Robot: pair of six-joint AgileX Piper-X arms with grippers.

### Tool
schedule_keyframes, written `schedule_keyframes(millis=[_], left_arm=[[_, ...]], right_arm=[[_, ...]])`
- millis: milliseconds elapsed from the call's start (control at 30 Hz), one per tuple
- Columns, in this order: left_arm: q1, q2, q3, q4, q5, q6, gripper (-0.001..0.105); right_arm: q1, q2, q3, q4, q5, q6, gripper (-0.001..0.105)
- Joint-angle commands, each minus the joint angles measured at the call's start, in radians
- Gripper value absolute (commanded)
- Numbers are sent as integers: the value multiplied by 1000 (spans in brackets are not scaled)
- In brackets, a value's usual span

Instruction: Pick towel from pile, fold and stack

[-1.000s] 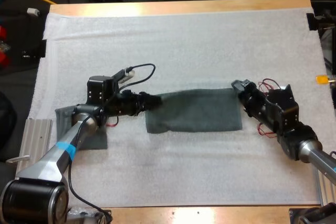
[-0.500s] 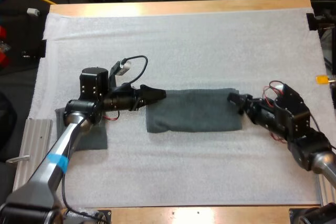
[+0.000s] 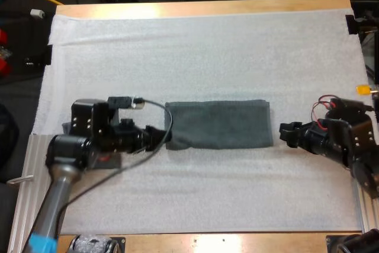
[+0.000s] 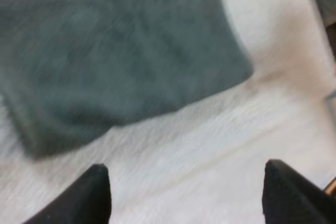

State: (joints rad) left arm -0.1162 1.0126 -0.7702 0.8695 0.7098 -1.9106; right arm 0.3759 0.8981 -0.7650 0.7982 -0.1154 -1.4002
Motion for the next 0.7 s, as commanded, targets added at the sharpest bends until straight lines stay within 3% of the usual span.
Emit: schedule_keyframes(millis=[0, 200, 333, 667], left_arm=[[-6, -41, -7, 64, -37, 33, 60], [-6, -220, -7, 190, -54, 54, 60], [-6, -295, -7, 231, -19, 54, 60], [-6, -267, -7, 181, 0, 76, 60]], right_arm=[[-4, -7, -34, 57, 7, -32, 63], [-4, -7, -117, 153, 7, -41, 63], [-4, -4, -120, 165, 7, -41, 63], [-9, 125, -120, 122, 7, -88, 63]])
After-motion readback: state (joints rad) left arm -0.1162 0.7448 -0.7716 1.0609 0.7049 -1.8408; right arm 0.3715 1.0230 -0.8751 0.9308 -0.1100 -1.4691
